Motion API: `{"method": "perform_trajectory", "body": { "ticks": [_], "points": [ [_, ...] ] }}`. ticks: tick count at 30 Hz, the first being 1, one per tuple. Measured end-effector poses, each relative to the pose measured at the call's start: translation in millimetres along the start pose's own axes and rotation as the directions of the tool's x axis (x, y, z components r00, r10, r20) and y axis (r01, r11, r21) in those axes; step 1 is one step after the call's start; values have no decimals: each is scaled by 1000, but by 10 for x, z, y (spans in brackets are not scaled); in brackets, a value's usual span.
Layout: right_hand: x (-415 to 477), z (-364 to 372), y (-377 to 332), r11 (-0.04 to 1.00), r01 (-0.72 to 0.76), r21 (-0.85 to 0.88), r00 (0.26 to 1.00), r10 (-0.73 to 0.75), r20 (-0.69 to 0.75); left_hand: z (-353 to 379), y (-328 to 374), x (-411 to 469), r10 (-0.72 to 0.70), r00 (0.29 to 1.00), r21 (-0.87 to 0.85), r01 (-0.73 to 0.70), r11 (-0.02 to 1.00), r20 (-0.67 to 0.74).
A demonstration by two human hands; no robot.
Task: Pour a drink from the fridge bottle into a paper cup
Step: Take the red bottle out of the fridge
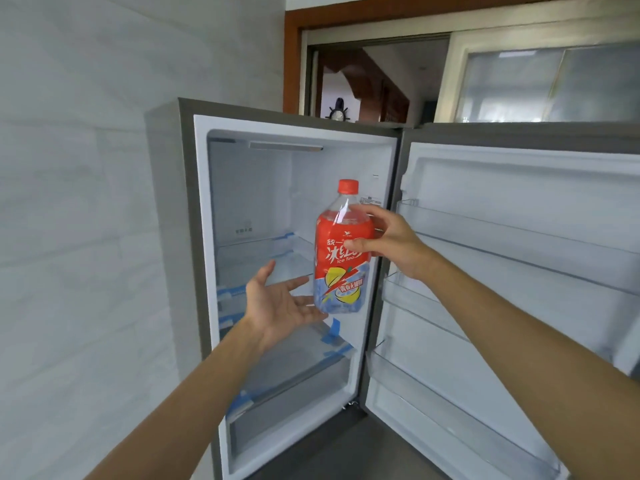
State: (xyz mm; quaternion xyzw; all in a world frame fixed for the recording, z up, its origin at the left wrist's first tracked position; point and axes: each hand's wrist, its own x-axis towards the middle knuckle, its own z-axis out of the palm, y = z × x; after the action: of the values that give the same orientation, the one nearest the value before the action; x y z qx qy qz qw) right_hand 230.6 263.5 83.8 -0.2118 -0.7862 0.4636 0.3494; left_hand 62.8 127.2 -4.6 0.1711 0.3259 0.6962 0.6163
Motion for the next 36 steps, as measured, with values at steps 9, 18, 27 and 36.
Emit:
{"method": "perform_trajectory", "body": {
  "ticks": [9, 18, 27, 36],
  "points": [
    [-868, -602, -69, 999, -25, -33, 989, 20, -148, 489, -651, -80, -115, 986, 61, 108, 992, 117],
    [-2086, -1208, -284, 993, -90, -73, 956, 66, -286, 1099, -1493, -481, -243, 950, 125, 221, 967, 199],
    [-3541, -1669, -590, 978, -169, -120, 898, 103, -428, 1731, -2457, -1033, -401, 871, 207, 353, 912, 284],
    [-4881, -2227, -924, 941, -303, -148, 761, 145, -632, 2554, -3464, -1436, -562, 720, 324, 461, 826, 407]
  ]
}}
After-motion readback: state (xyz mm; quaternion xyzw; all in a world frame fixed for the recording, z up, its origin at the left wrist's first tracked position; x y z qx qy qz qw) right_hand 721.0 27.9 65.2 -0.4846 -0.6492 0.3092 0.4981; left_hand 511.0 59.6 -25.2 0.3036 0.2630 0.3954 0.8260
